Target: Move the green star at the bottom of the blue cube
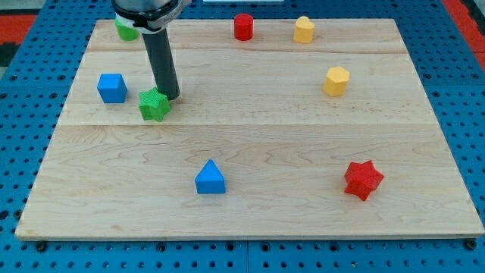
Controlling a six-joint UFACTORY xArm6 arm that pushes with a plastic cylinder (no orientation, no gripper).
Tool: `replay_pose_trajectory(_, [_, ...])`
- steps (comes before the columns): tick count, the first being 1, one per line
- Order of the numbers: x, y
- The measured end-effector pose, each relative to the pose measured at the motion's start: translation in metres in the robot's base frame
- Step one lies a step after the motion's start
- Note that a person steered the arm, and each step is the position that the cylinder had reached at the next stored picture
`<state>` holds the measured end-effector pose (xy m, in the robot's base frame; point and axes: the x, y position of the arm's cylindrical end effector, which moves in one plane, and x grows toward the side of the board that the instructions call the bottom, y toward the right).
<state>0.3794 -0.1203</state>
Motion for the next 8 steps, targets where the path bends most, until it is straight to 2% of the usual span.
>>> replay_pose_trajectory(1, [-0.012,0.0])
replay_pose_trajectory(2, [0.016,0.004])
replay_pose_trajectory(3, [0.064,-0.003])
replay_pose_trajectory(4, [0.073,-0.013])
replay_pose_trajectory(5, [0.052,-0.002])
replay_pose_trajectory(6, [0.052,-0.003])
replay_pose_trajectory(8, [0.05,-0.06])
